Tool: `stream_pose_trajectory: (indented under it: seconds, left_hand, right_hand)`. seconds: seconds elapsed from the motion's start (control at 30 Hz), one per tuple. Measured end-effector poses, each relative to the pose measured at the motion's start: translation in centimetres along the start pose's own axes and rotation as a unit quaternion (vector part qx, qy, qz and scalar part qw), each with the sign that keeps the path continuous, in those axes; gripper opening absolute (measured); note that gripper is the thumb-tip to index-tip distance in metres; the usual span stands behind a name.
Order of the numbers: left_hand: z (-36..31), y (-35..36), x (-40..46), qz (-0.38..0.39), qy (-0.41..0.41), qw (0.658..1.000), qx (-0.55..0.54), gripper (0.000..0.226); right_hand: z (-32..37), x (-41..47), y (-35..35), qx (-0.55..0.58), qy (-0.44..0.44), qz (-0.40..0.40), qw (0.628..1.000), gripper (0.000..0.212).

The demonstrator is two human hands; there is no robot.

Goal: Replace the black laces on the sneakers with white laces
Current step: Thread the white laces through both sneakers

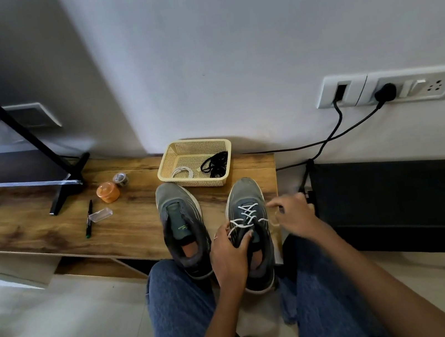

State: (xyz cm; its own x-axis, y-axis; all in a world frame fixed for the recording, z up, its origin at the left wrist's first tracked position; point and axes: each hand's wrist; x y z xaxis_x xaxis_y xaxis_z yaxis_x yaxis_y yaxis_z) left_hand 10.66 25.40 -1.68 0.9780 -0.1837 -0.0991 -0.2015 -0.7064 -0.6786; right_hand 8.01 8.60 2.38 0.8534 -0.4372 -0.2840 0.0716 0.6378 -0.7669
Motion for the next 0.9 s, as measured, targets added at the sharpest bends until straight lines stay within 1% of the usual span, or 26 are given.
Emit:
stream_pose_trajectory:
  seconds: [0.07,0.1,0.13,0.23,0.3,0.37,0.47,0.57,0.63,0.7,0.8,0.83,0.9]
  left_hand:
    - [0.1,0.1,0.0,0.004,0.009,1.0,0.002,0.044]
    - [0.1,0.1,0.0,0.006,0.013,1.0,0.001,0.04]
    - [0.2,0.1,0.1,0.007,0.017,1.0,0.002,0.037]
    - [0.1,0.2,0.0,0.003,0.032,0.999,0.021,0.029]
    - [-0.2,0.1,-0.1,-0.007,0.035,0.998,0.047,0.025]
    - [-0.4,0.1,-0.2,-0.019,0.029,0.998,0.058,0.024]
    - [-0.6,0.1,-0.4,-0.031,0.023,0.998,0.05,0.023]
    - [-0.7,0.2,-0.5,-0.032,0.03,0.998,0.045,0.022]
    - [-0.7,0.4,-0.4,-0.025,0.026,0.999,0.04,0.022]
    - [-0.4,0.4,-0.1,-0.01,0.024,1.0,0.016,0.022]
    - [0.0,0.3,0.3,0.016,0.035,0.999,-0.036,0.022]
    - [0.1,0.3,0.5,0.024,0.034,0.998,-0.047,0.023]
    - [0.2,0.3,1.0,0.037,0.024,0.998,-0.051,0.022]
  right_hand:
    - [0.6,-0.2,1.2,-0.033,-0.01,0.045,0.998,0.037]
    - [0.9,-0.3,1.7,-0.043,-0.015,0.051,0.998,0.035]
    - [1.0,-0.4,2.1,-0.046,-0.019,0.045,0.998,0.032]
    - [1.2,-0.5,2.7,-0.038,-0.023,-0.017,0.999,0.022]
    - [1.0,-0.6,2.6,-0.055,-0.03,-0.048,0.997,0.019]
    - [0.3,-0.5,2.0,-0.075,-0.008,-0.065,0.995,0.017]
    - [-1.9,-0.3,0.3,-0.119,0.062,-0.103,0.986,0.015]
    - [-3.2,-0.5,-0.7,-0.182,0.12,-0.074,0.973,0.015]
    - [-3.0,-0.5,-0.4,-0.205,0.124,-0.038,0.97,0.012]
    - [-2.6,-0.1,0.3,-0.156,0.1,-0.007,0.983,0.013]
    - [-1.6,0.2,1.4,0.0,0.037,0.035,0.999,0.018]
    - [-1.2,0.2,1.7,0.03,0.021,0.037,0.999,0.022]
    - [-0.1,0.1,2.2,0.038,0.01,0.017,0.999,0.031]
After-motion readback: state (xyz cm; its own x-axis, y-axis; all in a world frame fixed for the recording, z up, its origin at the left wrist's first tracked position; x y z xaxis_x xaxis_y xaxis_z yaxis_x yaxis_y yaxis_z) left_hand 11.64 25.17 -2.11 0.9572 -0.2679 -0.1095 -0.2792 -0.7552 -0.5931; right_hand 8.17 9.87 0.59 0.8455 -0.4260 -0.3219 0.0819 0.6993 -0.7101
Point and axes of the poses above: each hand's wrist, its own x-axis towards the middle knuckle, its own y-axis out of the palm, z = x × y, and after that the axes turned 4 degrees about x, right-handed
